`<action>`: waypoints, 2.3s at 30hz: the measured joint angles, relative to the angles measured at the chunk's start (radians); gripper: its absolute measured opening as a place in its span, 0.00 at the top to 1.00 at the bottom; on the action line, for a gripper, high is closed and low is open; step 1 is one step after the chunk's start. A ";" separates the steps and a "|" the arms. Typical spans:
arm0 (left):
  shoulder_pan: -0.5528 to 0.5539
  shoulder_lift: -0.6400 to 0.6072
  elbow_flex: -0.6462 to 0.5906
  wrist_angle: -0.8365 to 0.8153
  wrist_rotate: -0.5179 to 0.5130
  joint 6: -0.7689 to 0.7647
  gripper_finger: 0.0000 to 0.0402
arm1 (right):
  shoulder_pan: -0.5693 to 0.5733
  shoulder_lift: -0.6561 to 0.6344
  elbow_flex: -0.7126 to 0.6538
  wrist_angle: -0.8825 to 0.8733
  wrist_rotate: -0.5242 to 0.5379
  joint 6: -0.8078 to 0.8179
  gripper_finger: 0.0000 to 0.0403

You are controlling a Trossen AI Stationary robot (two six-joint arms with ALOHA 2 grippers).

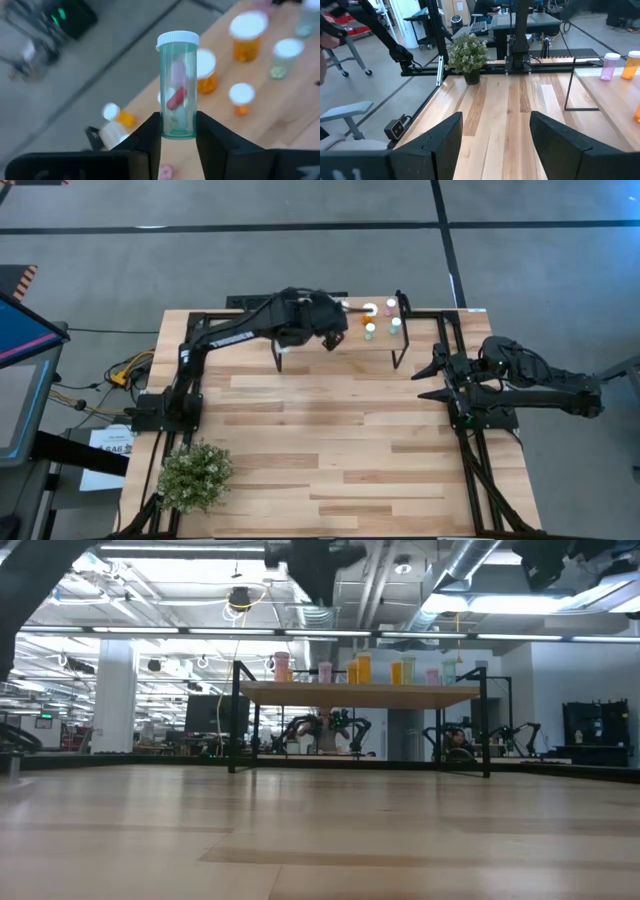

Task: Pick and place medicine bottles onto shelf by color
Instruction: Put the small blue pill bottle on the shelf

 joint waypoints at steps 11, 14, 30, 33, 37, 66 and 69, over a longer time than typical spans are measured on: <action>-0.159 -0.034 -0.102 0.022 0.012 0.047 0.79 | 0.022 0.000 -0.023 0.023 -0.006 0.018 0.37; -0.199 -0.043 -0.160 0.034 -0.016 0.023 0.79 | 0.052 0.000 -0.055 0.090 -0.006 0.027 0.37; -0.306 -0.397 -0.811 0.785 0.155 0.120 0.79 | 0.171 0.021 -0.067 0.240 -0.005 0.088 0.37; -0.331 -0.463 -1.003 1.119 0.232 0.173 0.79 | 0.187 0.042 -0.068 0.262 -0.004 0.132 0.37; -0.365 -0.479 -1.196 1.500 0.305 0.226 0.79 | 0.202 0.091 -0.067 0.242 0.007 0.157 0.37; -0.487 -0.470 -1.361 1.935 0.325 0.365 0.79 | 0.318 0.485 -0.066 0.712 0.208 0.084 0.37; -0.487 -0.470 -1.361 1.950 0.326 0.358 0.79 | 0.418 0.509 -0.077 0.802 0.208 -0.011 0.37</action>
